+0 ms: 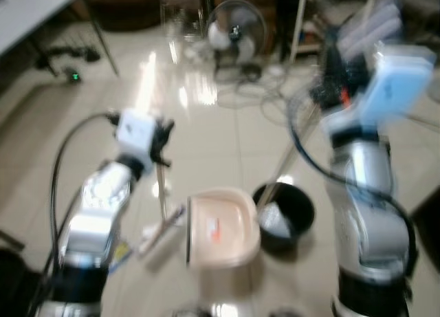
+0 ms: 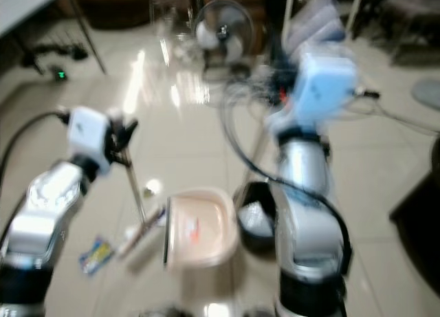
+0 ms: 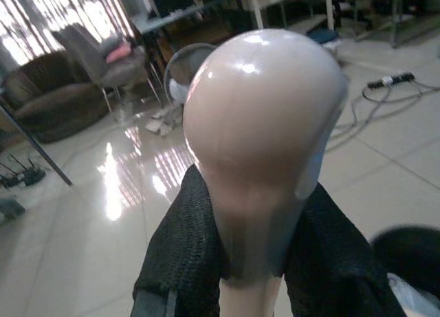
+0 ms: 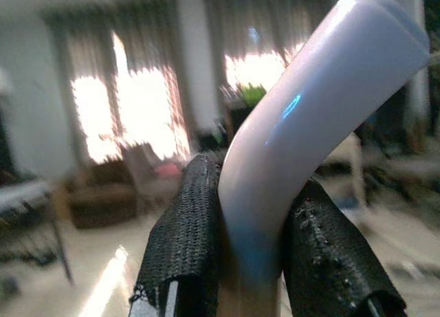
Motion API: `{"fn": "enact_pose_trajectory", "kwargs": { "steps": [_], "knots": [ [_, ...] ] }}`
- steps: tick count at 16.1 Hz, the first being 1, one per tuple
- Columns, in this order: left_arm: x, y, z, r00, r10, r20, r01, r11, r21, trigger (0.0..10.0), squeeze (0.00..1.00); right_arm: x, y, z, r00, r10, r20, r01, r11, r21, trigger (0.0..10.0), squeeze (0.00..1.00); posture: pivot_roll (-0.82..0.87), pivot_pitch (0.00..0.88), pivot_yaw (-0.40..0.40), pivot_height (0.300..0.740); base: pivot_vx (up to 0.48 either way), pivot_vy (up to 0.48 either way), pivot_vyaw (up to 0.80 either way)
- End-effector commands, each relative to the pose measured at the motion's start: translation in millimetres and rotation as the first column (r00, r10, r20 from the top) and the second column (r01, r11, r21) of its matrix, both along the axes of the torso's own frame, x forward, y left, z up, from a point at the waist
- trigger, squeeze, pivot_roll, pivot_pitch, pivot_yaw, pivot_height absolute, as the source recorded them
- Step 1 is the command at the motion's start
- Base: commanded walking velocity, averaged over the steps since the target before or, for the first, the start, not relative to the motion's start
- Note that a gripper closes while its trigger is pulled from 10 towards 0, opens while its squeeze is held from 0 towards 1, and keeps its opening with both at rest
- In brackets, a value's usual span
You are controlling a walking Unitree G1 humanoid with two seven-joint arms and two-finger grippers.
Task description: Sweep floor
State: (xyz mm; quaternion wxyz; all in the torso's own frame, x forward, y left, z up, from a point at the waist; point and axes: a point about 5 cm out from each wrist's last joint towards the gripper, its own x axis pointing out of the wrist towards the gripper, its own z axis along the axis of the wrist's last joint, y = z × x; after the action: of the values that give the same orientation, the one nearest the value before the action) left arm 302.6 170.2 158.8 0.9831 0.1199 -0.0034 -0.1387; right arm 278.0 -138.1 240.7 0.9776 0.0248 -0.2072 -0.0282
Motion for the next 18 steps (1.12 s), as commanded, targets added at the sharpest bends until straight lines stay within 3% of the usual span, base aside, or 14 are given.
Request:
{"fn": "enact_pose_trajectory", "kwargs": {
  "steps": [1, 5, 13, 15, 18],
  "knots": [
    [-4.0, -2.3, -3.3, 1.0, -0.008, -0.003, 0.008, 1.0, 0.01, 10.0, 0.0, -5.4, 1.2, 8.1, 0.998, -0.014, 0.053, 0.016, 0.999, -0.031, 10.0, 0.0, -0.02, 0.065, 0.067, 0.74, 0.0, 0.352, 0.0],
    [-9.0, -9.1, -17.2, 0.999, -0.019, -0.029, 0.019, 1.0, 0.016, 10.0, 0.0, -8.3, -8.5, -13.7, 0.996, -0.084, -0.005, 0.083, 0.99, -0.113, 10.0, 0.0, -0.03, 0.069, 0.043, 0.74, 0.0, 0.352, 0.0],
    [-11.1, -18.5, -17.5, 0.999, -0.031, -0.021, 0.031, 1.0, 0.005, 10.0, 0.0, -17.6, -29.4, -79.5, 0.977, -0.172, -0.123, 0.147, 0.97, -0.194, 10.0, 0.0, -0.02, 0.071, 0.053, 0.74, 0.0, 0.341, 0.0],
    [-11.2, -20.0, -16.6, 0.999, -0.053, -0.001, 0.053, 0.996, 0.067, 10.0, 0.0, -20.9, -32.8, -85.5, 0.974, -0.18, -0.14, 0.154, 0.971, -0.181, 10.0, 0.0, -0.02, 0.072, 0.057, 0.74, 0.0, -0.24, 0.0],
    [-12.1, -20.9, -18.1, 0.999, -0.043, -0.008, 0.044, 0.998, 0.052, 10.0, 0.0, -23.0, -35.6, -86.4, 0.974, -0.18, -0.14, 0.156, 0.973, -0.168, 10.0, 0.0, -0.02, 0.073, 0.059, 0.74, 0.0, -0.32, 0.0]
  ]
}}
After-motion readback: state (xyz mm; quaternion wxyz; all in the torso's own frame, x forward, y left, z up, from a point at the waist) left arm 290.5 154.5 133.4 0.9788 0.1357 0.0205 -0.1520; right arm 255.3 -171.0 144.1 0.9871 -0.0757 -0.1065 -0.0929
